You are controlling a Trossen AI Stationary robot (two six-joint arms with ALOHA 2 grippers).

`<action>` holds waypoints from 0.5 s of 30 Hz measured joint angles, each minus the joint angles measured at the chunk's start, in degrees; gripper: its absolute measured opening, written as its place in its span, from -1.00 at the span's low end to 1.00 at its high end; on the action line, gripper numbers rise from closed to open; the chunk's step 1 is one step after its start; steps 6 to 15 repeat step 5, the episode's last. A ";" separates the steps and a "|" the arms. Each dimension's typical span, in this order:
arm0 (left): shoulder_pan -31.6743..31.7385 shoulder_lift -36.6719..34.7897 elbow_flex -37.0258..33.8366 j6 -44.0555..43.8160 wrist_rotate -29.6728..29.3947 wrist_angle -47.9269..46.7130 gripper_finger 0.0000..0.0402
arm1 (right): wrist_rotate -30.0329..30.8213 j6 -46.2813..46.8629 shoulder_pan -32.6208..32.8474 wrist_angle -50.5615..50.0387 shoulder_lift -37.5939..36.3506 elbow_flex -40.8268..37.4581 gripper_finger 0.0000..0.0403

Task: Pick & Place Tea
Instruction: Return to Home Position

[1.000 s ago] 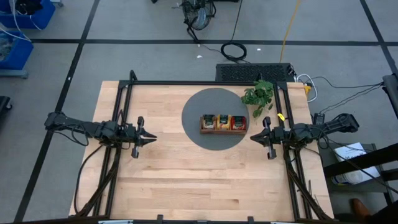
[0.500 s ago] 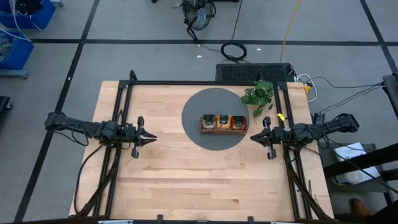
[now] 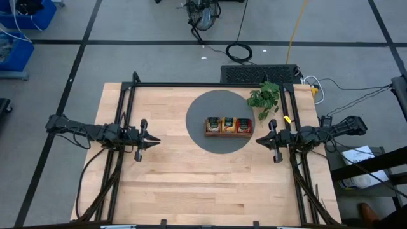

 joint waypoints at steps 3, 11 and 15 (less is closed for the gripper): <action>0.00 0.00 0.00 0.00 0.00 -0.02 -0.75 | 0.00 -0.01 0.00 -0.01 0.00 0.00 -1.00; 0.00 0.00 0.00 0.00 0.00 -0.01 -0.75 | 0.00 0.00 0.00 0.00 0.00 0.01 -1.00; 0.00 0.00 0.00 0.00 0.00 -0.01 -0.75 | 0.00 0.00 0.00 0.00 0.00 0.01 -1.00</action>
